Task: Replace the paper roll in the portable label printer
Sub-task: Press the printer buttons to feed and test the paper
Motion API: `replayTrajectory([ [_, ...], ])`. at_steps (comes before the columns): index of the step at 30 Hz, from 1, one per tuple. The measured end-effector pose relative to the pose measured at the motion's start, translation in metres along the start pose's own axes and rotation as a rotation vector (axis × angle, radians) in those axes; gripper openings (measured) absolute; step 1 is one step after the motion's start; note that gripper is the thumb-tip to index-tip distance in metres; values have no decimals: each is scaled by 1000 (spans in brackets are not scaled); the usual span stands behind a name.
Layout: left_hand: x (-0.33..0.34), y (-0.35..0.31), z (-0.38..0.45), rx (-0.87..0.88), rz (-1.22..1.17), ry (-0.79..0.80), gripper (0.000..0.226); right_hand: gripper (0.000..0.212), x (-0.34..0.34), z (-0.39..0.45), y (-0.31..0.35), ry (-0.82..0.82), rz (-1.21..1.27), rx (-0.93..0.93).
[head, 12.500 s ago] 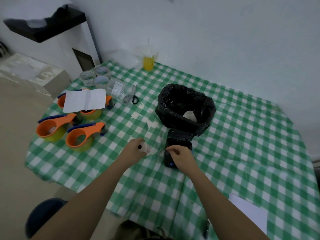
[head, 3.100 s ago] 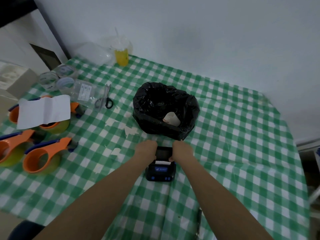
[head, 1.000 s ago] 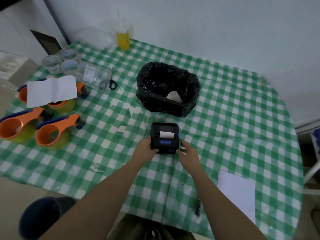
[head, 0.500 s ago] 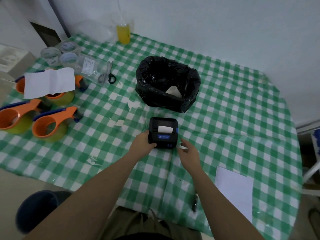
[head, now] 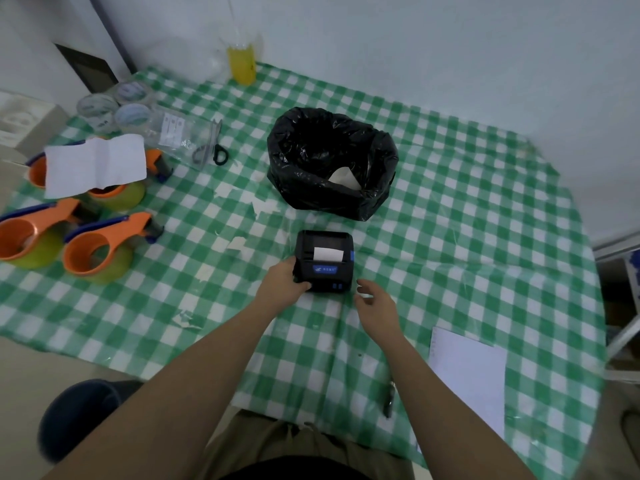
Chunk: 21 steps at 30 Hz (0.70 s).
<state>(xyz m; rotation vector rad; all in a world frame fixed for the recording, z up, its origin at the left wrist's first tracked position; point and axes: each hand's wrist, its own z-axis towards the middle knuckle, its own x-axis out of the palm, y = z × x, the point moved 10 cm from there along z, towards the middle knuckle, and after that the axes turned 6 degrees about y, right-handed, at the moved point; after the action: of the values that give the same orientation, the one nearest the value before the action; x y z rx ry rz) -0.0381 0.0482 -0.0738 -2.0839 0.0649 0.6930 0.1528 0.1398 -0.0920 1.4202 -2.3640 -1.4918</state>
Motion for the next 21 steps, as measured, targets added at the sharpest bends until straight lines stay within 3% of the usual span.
replayTrajectory([
  [21, 1, 1, 0, 16, -38, 17, 43, 36, 8, -3, 9, -75, 17, -20],
])
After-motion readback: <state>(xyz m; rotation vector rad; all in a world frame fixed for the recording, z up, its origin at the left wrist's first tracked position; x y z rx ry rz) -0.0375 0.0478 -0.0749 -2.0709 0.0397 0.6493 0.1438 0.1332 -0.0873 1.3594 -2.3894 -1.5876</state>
